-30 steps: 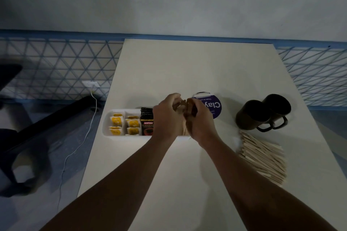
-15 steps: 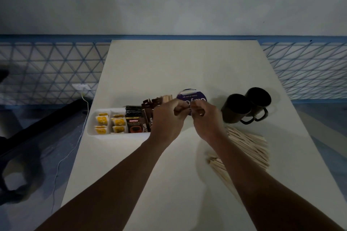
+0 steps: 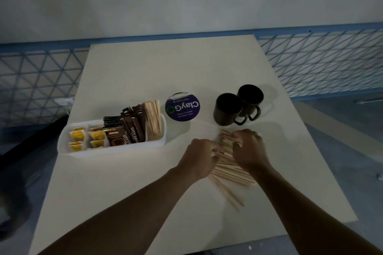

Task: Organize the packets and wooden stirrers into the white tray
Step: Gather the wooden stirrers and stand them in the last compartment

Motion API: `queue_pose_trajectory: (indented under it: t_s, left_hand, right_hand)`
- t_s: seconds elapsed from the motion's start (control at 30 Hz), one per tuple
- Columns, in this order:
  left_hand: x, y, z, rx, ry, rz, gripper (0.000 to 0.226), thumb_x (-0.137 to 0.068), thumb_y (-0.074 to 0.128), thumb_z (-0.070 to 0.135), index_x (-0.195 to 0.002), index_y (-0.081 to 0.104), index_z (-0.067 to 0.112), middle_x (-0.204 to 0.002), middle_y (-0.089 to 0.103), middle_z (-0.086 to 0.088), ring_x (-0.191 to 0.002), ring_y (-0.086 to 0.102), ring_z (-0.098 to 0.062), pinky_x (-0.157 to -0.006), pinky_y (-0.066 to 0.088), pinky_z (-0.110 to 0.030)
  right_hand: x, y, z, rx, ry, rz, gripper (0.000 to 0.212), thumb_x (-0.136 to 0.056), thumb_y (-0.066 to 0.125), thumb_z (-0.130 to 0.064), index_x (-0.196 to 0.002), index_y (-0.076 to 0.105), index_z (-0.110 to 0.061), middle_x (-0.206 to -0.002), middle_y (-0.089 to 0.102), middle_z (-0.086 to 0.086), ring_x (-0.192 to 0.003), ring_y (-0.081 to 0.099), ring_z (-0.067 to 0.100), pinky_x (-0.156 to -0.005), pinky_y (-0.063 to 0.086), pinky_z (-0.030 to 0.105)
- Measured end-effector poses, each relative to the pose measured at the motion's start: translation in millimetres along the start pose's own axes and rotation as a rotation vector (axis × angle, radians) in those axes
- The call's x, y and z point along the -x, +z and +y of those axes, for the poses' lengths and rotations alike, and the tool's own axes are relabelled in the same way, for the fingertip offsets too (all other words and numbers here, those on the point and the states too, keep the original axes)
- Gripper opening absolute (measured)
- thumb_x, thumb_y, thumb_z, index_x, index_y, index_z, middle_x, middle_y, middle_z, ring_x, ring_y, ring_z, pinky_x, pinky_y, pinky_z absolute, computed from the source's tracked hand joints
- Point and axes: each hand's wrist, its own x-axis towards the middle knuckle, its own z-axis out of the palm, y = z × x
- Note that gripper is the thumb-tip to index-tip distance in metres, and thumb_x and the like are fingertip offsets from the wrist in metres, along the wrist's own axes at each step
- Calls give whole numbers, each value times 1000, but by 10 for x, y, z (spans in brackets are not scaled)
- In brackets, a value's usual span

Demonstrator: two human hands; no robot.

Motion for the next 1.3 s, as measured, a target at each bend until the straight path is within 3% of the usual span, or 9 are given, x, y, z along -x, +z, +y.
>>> queue_pose_trajectory:
  t_s: [0.23,0.37,0.53,0.63,0.77,0.9,1.13,1.3]
  left_hand:
    - [-74,322,180,-210,93,-90,37,-82,71,23,-119,64,21,-118,67,-2,-109,59,-23,-89,55,-38]
    - [-88,469,243,-292,122,-56,36,-84,68,18,-118,61,21,-121,60,0,-111,50,-22,-93,42,-33]
    - [-92,583,268,-316,83,-13,32,-81,60,8,-108,63,23,-119,57,2,-108,49,-23,-87,35,-31]
    - [-120,611,261,-333,51,9,32,-83,67,16,-115,66,22,-123,59,2,-112,50,-22,-94,39,-32]
    - [-150,622,247,-363,45,17,25,-85,67,21,-109,70,22,-115,63,2,-107,49,-17,-89,35,-28]
    - [-165,611,271,-365,51,-14,23,-82,70,21,-105,73,23,-110,65,1,-106,52,-19,-91,36,-31]
    - [-233,633,294,-289,41,-41,19,-87,64,13,-106,68,16,-112,65,-4,-105,58,-22,-93,45,-32]
    - [-259,620,294,-314,103,-123,14,-88,60,6,-99,69,8,-97,69,-8,-94,65,-21,-79,47,-22]
  right_hand:
    - [-22,-83,337,143,-3,-58,42,-87,63,-16,-129,58,-13,-133,59,8,-121,51,29,-100,43,41]
    - [-74,-69,421,174,-37,-109,43,-92,60,-23,-134,54,-17,-139,55,4,-126,47,25,-104,38,40]
    - [-135,-56,463,246,-99,-128,33,-89,58,-24,-122,62,-23,-121,59,2,-112,50,23,-94,42,39]
    - [-159,-53,479,248,-121,-139,22,-91,56,-23,-110,66,-23,-110,60,1,-106,51,23,-90,43,38]
    - [-207,-22,481,224,-130,-169,18,-92,51,-20,-98,67,-19,-97,59,3,-97,53,24,-82,46,38]
    - [-243,-12,467,202,-155,-203,13,-86,50,-12,-86,63,-15,-83,52,3,-87,54,27,-67,39,33]
    - [-292,-15,406,185,-166,-247,14,-86,53,-11,-96,62,-17,-90,54,2,-82,54,23,-65,43,32]
    - [-322,-11,431,181,-211,-247,13,-89,59,-14,-100,66,-12,-90,52,2,-83,56,24,-67,43,30]
